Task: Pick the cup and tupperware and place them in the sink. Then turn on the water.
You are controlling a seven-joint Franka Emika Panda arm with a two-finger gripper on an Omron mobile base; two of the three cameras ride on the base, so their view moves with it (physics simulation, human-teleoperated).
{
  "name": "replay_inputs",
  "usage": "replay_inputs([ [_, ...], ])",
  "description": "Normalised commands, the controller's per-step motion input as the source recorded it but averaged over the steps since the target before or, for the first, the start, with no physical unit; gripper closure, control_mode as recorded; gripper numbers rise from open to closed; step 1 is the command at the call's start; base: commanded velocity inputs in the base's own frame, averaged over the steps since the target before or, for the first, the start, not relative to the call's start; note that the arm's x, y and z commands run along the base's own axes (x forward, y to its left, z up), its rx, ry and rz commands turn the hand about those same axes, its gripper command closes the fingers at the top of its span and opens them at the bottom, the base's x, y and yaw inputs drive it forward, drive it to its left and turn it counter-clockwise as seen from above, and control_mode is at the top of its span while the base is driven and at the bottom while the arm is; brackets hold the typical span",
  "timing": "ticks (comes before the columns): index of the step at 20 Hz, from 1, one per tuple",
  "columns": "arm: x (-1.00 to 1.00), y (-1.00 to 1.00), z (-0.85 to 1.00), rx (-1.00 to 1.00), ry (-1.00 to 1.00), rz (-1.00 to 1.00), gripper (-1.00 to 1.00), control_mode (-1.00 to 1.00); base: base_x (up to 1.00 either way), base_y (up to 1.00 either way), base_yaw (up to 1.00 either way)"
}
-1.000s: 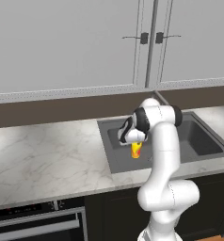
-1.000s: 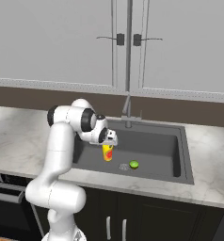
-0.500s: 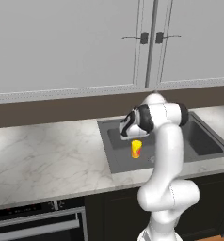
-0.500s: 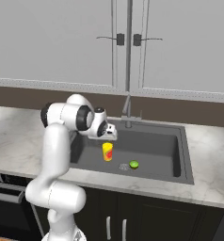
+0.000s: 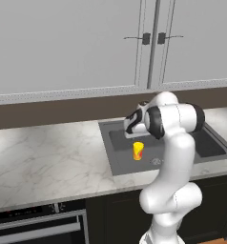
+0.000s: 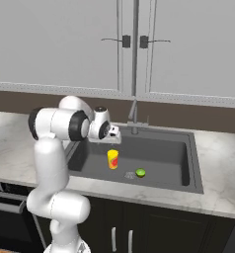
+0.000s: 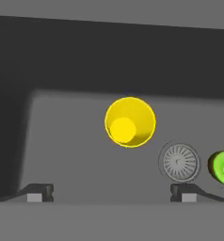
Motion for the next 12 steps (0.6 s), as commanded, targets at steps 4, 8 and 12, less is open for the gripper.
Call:
replay_inputs([
  [4,-0.72,-0.01,0.53,0.0,0.0,0.0,-1.0,-1.0,0.0,0.0,0.0],
  [8,-0.75,-0.06,0.52,0.0,0.0,0.0,-1.0,-1.0,0.0,0.0,0.0],
  [12,-0.76,-0.08,0.49,0.0,0.0,0.0,-1.0,-1.0,0.0,0.0,0.0],
])
